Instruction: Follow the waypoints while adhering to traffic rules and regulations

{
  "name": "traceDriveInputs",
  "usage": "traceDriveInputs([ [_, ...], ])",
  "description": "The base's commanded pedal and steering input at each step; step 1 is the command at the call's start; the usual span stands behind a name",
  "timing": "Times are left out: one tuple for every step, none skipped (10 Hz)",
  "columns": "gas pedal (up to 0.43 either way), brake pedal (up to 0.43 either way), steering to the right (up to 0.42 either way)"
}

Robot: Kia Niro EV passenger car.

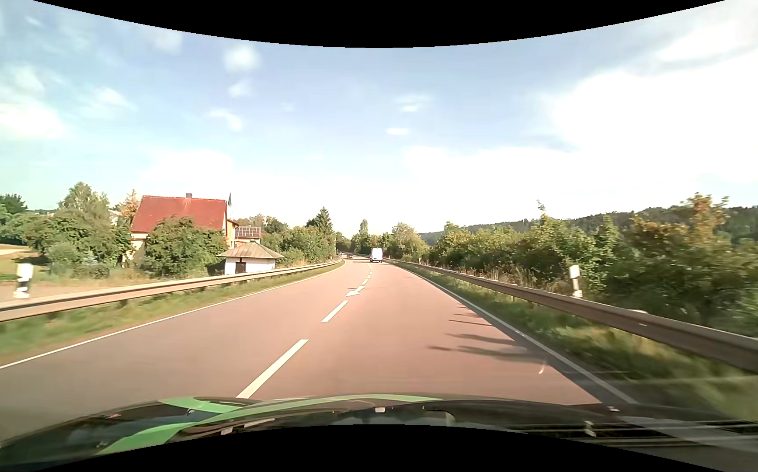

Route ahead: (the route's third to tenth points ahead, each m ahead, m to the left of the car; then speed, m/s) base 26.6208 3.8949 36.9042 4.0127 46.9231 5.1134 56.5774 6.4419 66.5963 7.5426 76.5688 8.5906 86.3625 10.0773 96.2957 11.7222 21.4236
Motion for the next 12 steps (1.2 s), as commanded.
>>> traceDriveInputs([
  [0.11,0.0,-0.009],
  [0.118,0.0,-0.009],
  [0.13,0.0,-0.009],
  [0.138,0.0,-0.009],
  [0.157,0.0,-0.009],
  [0.169,0.0,-0.009],
  [0.189,0.0,-0.01],
  [0.197,0.0,-0.01],
  [0.209,0.0,-0.01],
  [0.209,0.0,-0.011],
  [0.209,0.0,-0.01],
  [0.22,0.0,-0.011],
])
